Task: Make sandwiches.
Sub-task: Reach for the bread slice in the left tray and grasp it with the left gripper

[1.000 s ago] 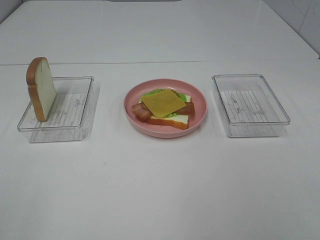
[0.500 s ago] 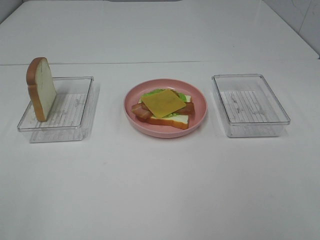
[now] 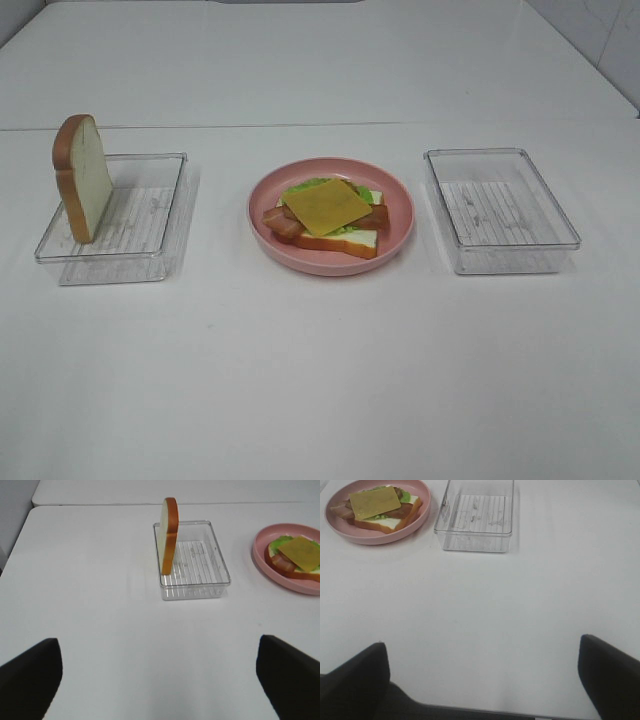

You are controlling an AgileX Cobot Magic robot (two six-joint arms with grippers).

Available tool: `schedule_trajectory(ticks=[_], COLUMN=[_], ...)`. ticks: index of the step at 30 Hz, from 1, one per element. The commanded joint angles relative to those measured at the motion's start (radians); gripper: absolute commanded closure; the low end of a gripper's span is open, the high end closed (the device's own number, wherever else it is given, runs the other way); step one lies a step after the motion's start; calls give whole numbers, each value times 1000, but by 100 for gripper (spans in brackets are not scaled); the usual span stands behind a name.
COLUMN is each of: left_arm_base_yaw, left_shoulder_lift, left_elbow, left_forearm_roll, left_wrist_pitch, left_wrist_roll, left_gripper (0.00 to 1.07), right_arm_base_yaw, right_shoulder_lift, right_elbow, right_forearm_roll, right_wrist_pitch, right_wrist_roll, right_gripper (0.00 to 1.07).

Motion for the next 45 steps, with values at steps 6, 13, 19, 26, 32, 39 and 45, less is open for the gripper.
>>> schedule_trajectory(ticks=[6, 13, 19, 26, 32, 39, 45], left_arm_base_yaw=[1, 1, 1, -14, -71, -104, -104], left_shoulder_lift=[509, 898, 1192, 1521, 1678, 1892, 1935], left_elbow=[-259, -544, -753, -953, -1042, -1193, -1217], left_forearm_roll=[-30, -39, -35, -30, 14, 29, 37], left_wrist_pitch=[-55, -5, 81, 126, 78, 70, 88], left_wrist_roll=[-40, -15, -54, -106, -106, -158, -158], left_gripper=[9, 9, 9, 9, 9, 9, 12], right_arm_base_yaw=[-5, -5, -5, -5, -5, -5, -5], right_shoulder_lift=[-30, -30, -30, -30, -30, -30, -30], right_elbow=[4, 4, 4, 4, 4, 4, 4], right_forearm_roll=[-1, -1, -1, -1, -1, -1, 0], right_wrist_pitch=[-10, -10, -10, -10, -10, -10, -10], right_wrist_roll=[-9, -9, -9, -9, -9, -9, -9], right_gripper=[8, 8, 8, 8, 8, 8, 8])
